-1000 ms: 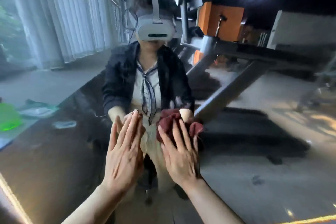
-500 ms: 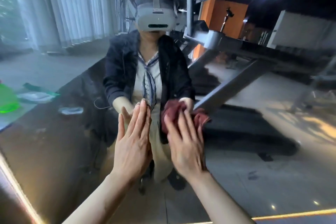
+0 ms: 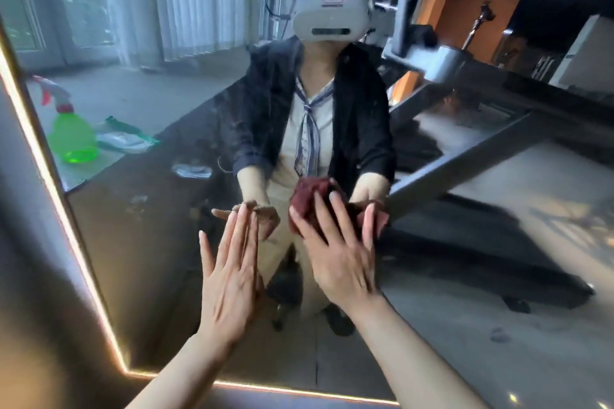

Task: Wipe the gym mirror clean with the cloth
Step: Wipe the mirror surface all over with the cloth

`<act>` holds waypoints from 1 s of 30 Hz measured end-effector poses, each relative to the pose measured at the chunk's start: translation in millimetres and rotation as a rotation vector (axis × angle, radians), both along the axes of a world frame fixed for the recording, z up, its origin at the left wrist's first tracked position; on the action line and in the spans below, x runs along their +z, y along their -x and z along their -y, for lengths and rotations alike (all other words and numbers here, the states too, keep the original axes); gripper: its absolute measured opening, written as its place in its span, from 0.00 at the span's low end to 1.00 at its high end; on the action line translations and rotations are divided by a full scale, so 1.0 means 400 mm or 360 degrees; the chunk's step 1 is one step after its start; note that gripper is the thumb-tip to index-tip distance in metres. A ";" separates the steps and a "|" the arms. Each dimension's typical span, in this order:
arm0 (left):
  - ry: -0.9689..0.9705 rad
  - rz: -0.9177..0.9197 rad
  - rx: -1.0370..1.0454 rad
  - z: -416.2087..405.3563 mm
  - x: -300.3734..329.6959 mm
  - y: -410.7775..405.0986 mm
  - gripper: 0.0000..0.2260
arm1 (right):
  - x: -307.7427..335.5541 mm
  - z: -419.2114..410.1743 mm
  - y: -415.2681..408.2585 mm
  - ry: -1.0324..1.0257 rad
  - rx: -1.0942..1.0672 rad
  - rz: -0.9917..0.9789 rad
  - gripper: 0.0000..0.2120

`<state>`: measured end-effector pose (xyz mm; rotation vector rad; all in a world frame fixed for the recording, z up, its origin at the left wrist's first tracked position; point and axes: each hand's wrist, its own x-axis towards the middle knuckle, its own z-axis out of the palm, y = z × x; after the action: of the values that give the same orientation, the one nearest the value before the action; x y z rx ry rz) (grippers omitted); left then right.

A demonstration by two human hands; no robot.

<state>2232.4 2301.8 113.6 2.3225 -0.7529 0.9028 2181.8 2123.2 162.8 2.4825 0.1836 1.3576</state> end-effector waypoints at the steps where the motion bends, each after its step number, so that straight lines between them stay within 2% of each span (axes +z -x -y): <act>1: 0.0029 -0.0030 0.0000 -0.012 -0.003 -0.005 0.35 | 0.086 -0.021 -0.029 -0.0196 -0.0013 0.0259 0.23; 3: 0.0099 -0.0083 -0.0009 -0.032 -0.004 -0.009 0.32 | 0.216 -0.048 -0.087 -0.0498 0.0018 0.0576 0.21; 4: 0.0133 -0.0114 -0.0009 -0.039 -0.004 -0.010 0.32 | 0.239 -0.058 -0.113 -0.0518 0.0042 0.0647 0.21; 6: 0.0193 -0.0164 -0.0027 -0.053 -0.006 -0.010 0.33 | 0.187 -0.072 -0.138 -0.0296 0.0151 0.0592 0.21; 9: 0.0192 -0.0195 -0.0038 -0.070 -0.015 -0.014 0.33 | -0.054 -0.060 -0.105 0.0292 0.0321 -0.0020 0.23; 11: 0.0153 -0.0210 -0.0048 -0.080 -0.021 -0.015 0.34 | -0.177 -0.037 -0.065 0.0606 0.0257 -0.0422 0.26; 13: 0.0092 -0.0169 -0.0020 -0.088 -0.024 -0.016 0.37 | -0.192 -0.022 -0.048 0.0711 0.0271 -0.0522 0.25; 15: 0.0066 -0.0128 0.0016 -0.089 -0.029 -0.018 0.42 | -0.108 -0.028 -0.060 0.0580 0.0285 -0.0298 0.25; 18: 0.0055 -0.0125 0.0104 -0.080 -0.028 -0.012 0.45 | 0.077 -0.073 -0.115 -0.0031 0.0227 0.0336 0.20; 20: 0.0046 -0.0135 0.0099 -0.076 -0.034 -0.008 0.46 | 0.114 -0.102 -0.147 -0.0247 0.0241 0.0514 0.19; 22: 0.0048 -0.0149 0.0063 -0.080 -0.041 -0.007 0.44 | 0.037 -0.113 -0.154 0.0011 0.0347 0.0369 0.19; 25: 0.0009 -0.0158 -0.0003 -0.096 -0.050 -0.009 0.36 | -0.167 -0.075 -0.103 0.0519 0.0449 -0.0238 0.20; 27: -0.0059 -0.0165 -0.0017 -0.108 -0.049 -0.003 0.31 | -0.224 -0.045 -0.065 0.0692 0.0410 -0.0489 0.20; 29: -0.0075 -0.0152 -0.0033 -0.111 -0.054 -0.001 0.32 | -0.194 -0.031 -0.060 0.0681 0.0391 -0.0429 0.20; 30: -0.0054 -0.0143 -0.0037 -0.109 -0.055 0.000 0.34 | -0.150 -0.033 -0.066 0.0568 0.0377 -0.0274 0.20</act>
<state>2232.4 2345.5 91.6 2.3619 -0.7618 0.7757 2208.2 2136.5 102.9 2.3209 0.7127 1.0766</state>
